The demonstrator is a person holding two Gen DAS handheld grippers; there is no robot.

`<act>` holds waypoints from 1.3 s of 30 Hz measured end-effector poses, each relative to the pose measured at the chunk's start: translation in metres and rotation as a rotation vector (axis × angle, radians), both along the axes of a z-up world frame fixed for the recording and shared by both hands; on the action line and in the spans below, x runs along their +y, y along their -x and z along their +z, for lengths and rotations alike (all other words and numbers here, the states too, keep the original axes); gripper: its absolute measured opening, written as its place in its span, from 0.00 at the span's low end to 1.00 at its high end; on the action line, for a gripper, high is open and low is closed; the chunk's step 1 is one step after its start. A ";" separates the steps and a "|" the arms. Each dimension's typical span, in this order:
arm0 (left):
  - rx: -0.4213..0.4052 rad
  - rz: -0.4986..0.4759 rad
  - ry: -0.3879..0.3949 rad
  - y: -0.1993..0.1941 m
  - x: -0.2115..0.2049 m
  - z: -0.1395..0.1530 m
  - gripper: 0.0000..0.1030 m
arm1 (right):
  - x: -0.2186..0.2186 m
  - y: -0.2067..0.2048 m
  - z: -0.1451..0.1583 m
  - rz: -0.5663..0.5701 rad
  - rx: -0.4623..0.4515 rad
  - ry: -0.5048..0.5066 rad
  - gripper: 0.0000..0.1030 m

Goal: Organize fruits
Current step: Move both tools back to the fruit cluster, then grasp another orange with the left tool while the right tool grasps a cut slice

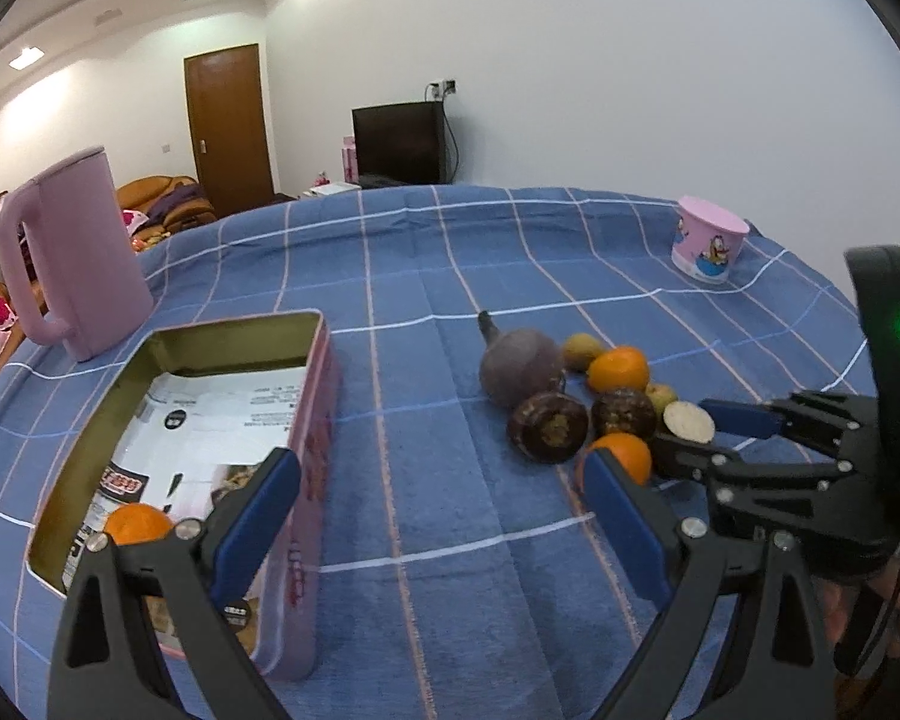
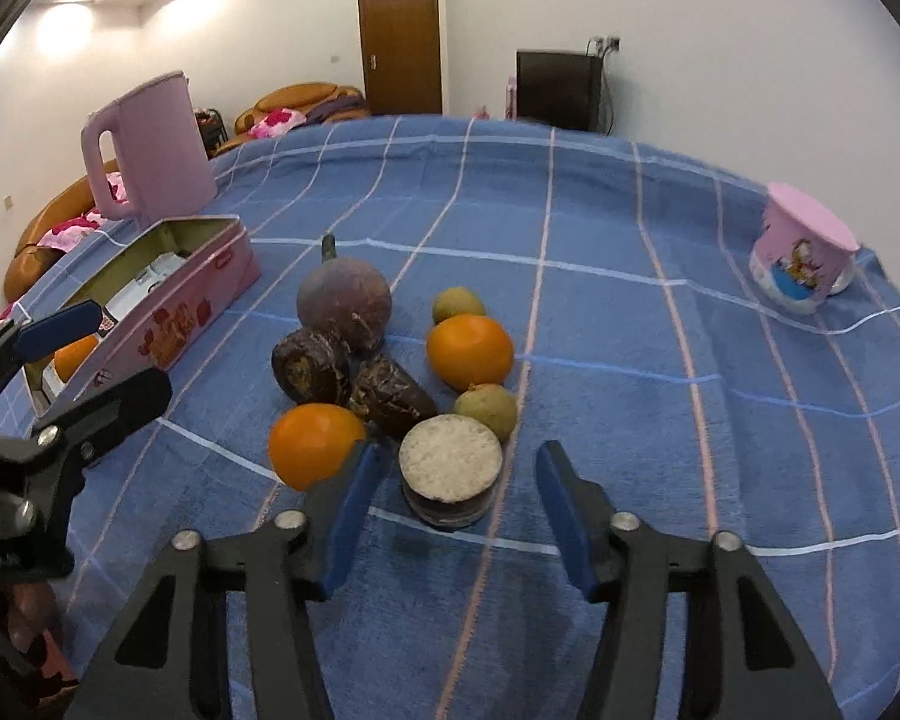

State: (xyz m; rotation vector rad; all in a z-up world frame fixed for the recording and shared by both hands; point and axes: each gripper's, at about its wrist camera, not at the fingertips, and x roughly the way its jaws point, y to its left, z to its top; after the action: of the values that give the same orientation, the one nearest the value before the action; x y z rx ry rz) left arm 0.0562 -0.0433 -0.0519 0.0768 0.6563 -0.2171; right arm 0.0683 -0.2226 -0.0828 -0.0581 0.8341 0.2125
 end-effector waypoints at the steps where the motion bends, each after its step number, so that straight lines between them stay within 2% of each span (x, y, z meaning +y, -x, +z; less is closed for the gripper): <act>1: 0.001 -0.002 -0.001 0.000 -0.001 0.000 0.94 | -0.001 -0.001 0.000 0.000 0.002 -0.009 0.44; 3: 0.004 -0.008 -0.005 0.000 -0.003 0.000 0.94 | -0.002 0.001 0.001 0.009 -0.004 -0.023 0.34; 13: 0.057 -0.065 0.011 -0.005 -0.028 -0.007 0.94 | -0.030 0.019 0.000 -0.053 -0.034 -0.059 0.34; 19: 0.095 -0.110 0.013 -0.010 -0.046 -0.013 0.86 | -0.038 0.021 0.003 -0.069 -0.057 -0.078 0.34; 23: 0.136 -0.148 0.027 -0.015 -0.055 -0.017 0.74 | -0.039 0.023 0.003 -0.067 -0.061 -0.083 0.34; 27: 0.186 -0.165 0.026 -0.023 -0.062 -0.024 0.67 | -0.043 0.023 0.002 -0.075 -0.060 -0.103 0.34; 33: 0.252 -0.174 0.058 -0.033 -0.063 -0.030 0.62 | -0.045 0.022 0.002 -0.075 -0.058 -0.122 0.34; 34: 0.257 -0.170 0.056 -0.035 -0.063 -0.032 0.59 | -0.046 0.022 0.001 -0.075 -0.056 -0.125 0.34; 38: 0.263 -0.185 0.070 -0.035 -0.064 -0.033 0.37 | -0.047 0.021 0.000 -0.070 -0.049 -0.131 0.34; 39: 0.257 -0.184 0.066 -0.034 -0.064 -0.032 0.37 | -0.046 0.021 0.000 -0.069 -0.047 -0.129 0.34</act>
State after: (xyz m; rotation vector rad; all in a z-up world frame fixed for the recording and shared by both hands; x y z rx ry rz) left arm 0.0903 -0.1077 -0.0843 0.0464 0.8986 -0.4307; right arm 0.0472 -0.2686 -0.0826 0.0859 0.7725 0.1989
